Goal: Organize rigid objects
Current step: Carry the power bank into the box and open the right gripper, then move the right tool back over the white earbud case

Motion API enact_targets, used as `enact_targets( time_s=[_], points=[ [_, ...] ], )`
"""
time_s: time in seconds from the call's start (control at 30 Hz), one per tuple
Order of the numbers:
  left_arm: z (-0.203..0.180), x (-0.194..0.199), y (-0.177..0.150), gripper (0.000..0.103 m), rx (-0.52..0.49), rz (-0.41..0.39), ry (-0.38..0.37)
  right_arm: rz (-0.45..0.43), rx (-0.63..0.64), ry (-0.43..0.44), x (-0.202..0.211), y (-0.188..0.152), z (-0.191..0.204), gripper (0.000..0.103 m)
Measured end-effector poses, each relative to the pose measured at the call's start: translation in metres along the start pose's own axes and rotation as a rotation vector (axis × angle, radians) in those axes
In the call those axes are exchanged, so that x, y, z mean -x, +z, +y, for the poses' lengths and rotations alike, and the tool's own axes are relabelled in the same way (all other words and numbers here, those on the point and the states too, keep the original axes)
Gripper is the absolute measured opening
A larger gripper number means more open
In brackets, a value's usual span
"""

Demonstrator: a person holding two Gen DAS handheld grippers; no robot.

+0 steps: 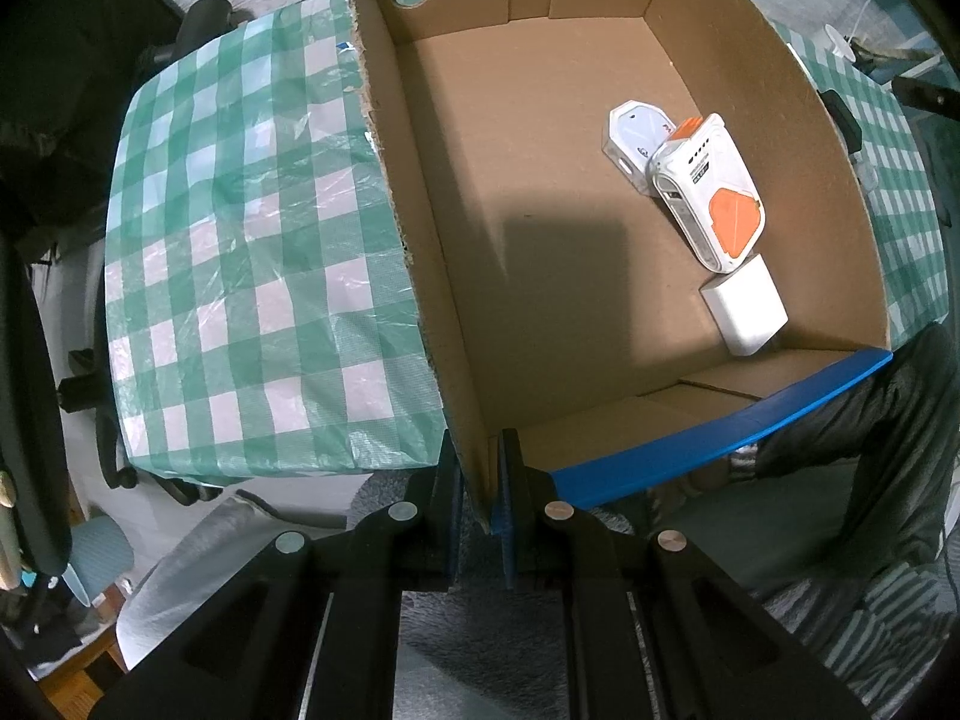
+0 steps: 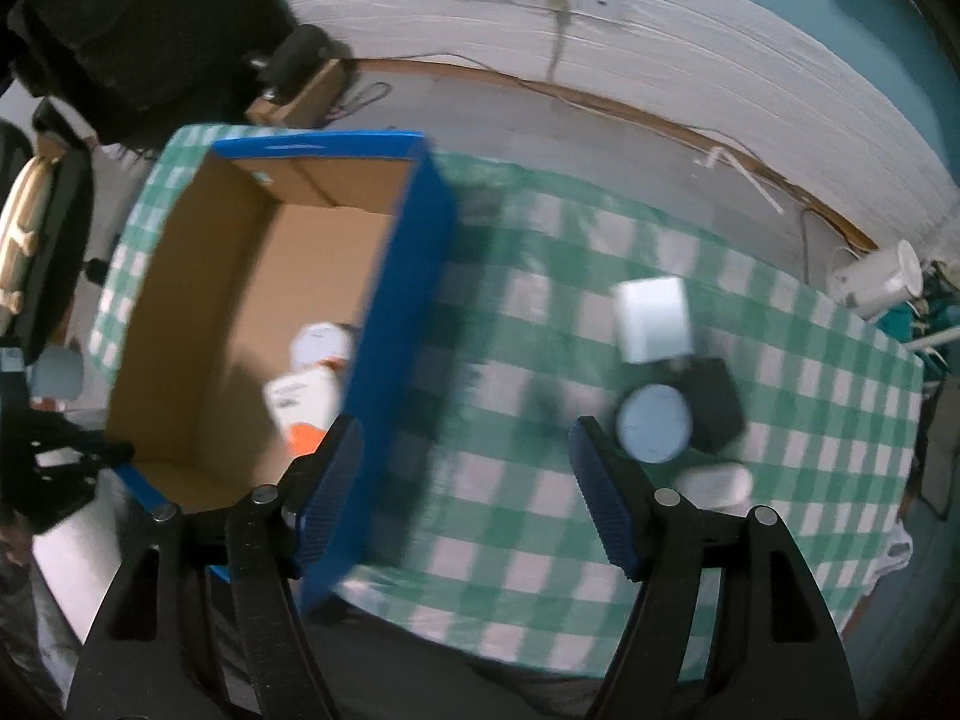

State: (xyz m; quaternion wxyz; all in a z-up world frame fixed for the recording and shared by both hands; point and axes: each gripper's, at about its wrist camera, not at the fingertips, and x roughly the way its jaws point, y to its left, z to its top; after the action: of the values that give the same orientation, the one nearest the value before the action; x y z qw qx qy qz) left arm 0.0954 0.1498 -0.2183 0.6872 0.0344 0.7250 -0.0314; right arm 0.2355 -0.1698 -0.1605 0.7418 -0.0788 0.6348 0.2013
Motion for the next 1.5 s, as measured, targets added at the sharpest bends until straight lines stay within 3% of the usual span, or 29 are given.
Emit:
enact_targets(
  time_s=[0.27, 0.6, 1.2, 1.5],
  points=[
    [0.001, -0.001, 0.0, 0.009, -0.002, 0.002, 0.003, 0.057, -0.134, -0.065, -0.024, -0.016, -0.091, 0.072],
    [0.004, -0.001, -0.002, 0.009, -0.001, 0.006, 0.006, 0.093, -0.239, -0.017, -0.062, -0.034, -0.157, 0.072],
    [0.005, -0.004, -0.003, 0.009, 0.002, 0.021, 0.013, 0.05, -0.21, 0.118, -0.104, -0.049, -0.191, 0.072],
    [0.004, -0.007, -0.002, 0.009, -0.002, 0.028, 0.021, 0.154, -0.238, 0.128, -0.114, -0.063, -0.203, 0.073]
  ],
)
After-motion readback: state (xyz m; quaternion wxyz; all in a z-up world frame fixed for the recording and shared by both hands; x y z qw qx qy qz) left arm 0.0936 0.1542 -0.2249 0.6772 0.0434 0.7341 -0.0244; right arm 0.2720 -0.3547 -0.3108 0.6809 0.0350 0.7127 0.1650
